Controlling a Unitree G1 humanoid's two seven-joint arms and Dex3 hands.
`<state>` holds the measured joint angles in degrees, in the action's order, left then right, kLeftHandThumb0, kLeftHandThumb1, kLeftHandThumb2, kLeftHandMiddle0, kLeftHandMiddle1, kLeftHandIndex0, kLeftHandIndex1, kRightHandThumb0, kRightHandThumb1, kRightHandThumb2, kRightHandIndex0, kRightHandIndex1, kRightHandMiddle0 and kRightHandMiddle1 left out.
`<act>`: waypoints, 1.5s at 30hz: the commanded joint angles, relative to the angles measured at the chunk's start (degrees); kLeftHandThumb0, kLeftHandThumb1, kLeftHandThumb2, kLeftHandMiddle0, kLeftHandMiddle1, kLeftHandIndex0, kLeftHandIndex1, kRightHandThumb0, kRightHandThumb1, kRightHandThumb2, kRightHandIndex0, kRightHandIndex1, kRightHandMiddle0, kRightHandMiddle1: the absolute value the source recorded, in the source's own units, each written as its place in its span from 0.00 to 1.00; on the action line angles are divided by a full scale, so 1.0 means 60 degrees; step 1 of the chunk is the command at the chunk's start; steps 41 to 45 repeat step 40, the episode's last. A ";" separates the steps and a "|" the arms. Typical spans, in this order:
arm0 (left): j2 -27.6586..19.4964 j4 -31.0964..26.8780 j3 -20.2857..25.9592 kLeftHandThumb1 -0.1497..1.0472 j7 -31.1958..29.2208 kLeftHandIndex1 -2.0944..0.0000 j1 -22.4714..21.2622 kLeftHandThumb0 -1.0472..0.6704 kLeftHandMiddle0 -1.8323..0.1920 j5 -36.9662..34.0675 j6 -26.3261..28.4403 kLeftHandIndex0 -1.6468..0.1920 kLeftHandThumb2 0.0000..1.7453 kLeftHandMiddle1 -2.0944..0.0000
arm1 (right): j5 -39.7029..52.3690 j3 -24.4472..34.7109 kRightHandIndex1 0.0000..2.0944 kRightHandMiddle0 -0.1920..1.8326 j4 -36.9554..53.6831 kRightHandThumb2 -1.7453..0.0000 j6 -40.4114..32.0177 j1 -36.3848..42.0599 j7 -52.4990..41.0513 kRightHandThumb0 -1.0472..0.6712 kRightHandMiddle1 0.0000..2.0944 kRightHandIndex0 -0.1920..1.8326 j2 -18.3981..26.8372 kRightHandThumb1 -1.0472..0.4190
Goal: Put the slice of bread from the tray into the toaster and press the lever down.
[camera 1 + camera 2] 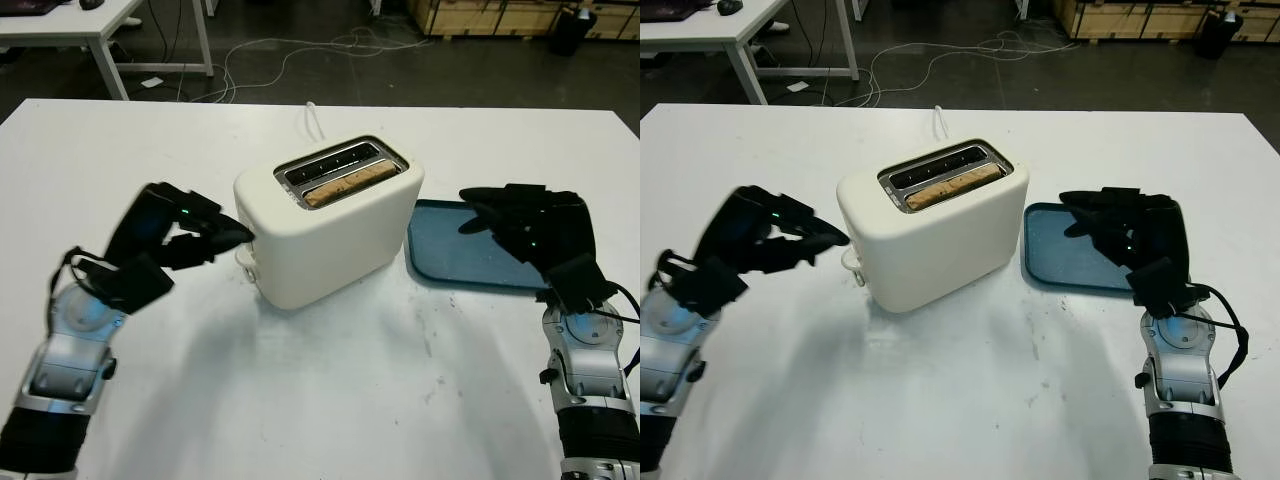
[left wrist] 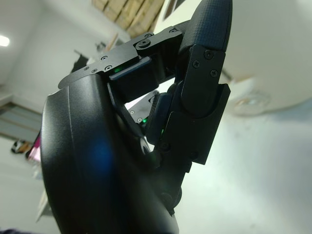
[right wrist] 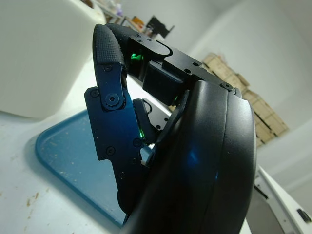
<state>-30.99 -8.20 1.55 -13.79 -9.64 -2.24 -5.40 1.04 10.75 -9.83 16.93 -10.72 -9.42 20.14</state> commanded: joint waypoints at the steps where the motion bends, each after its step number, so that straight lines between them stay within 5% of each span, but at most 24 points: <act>1: -0.0249 -0.0255 0.0216 0.89 -0.0186 0.70 0.0039 0.15 0.29 0.0237 0.0521 0.16 0.12 0.36 | -0.0102 -0.0027 0.35 0.75 0.0180 0.87 -0.0319 0.0167 -0.0067 0.25 0.01 0.68 0.0141 0.09; 4: -0.0575 -0.0634 0.0401 0.89 -0.0455 0.64 0.0004 0.14 0.28 0.0422 0.1624 0.18 0.10 0.38 | -0.0298 -0.0071 0.38 0.76 0.0114 0.86 -0.0448 0.0232 -0.0029 0.26 0.01 0.68 0.0264 0.09; 9: -0.1212 -0.0978 0.0519 0.85 -0.0969 0.50 -0.0180 0.18 0.26 0.0936 0.3195 0.21 0.10 0.35 | -0.0423 0.0033 0.60 0.77 -0.0052 0.82 -0.0490 0.0208 -0.0076 0.28 0.07 0.60 0.0570 0.09; 11: -0.1380 -0.0937 0.0469 0.81 -0.1173 0.44 -0.0279 0.19 0.26 0.1115 0.3630 0.23 0.14 0.32 | -0.0643 0.0037 0.66 0.62 -0.0087 0.81 -0.0596 0.0182 0.0029 0.28 0.36 0.58 0.0770 0.09; 13: -0.1518 -0.0854 0.0330 0.68 -0.1409 0.39 -0.0359 0.20 0.26 0.1266 0.3924 0.24 0.30 0.30 | -0.0662 0.0070 0.76 0.50 -0.0052 0.80 -0.0839 0.0135 -0.0033 0.27 0.60 0.54 0.0934 0.09; 16: -0.1546 -0.0725 0.0185 0.59 -0.1701 0.36 -0.0414 0.22 0.26 0.1365 0.4088 0.24 0.40 0.30 | -0.0810 0.0063 0.83 0.41 -0.0066 0.78 -0.0974 0.0061 -0.0031 0.25 0.77 0.51 0.1137 0.09; 30: -0.1063 -0.0745 0.0053 0.48 -0.1778 0.34 -0.0395 0.18 0.24 0.1568 0.4451 0.23 0.50 0.31 | -0.0961 0.0108 0.83 0.35 -0.0181 0.78 -0.1131 -0.0226 0.0357 0.19 0.83 0.50 0.1130 0.09; 45: -0.0830 -0.0760 0.0137 0.48 -0.1673 0.32 -0.0315 0.16 0.24 0.1611 0.4338 0.23 0.53 0.29 | -0.0891 0.0095 0.83 0.35 -0.0390 0.79 -0.0803 -0.0241 0.0326 0.18 0.83 0.50 0.1049 0.09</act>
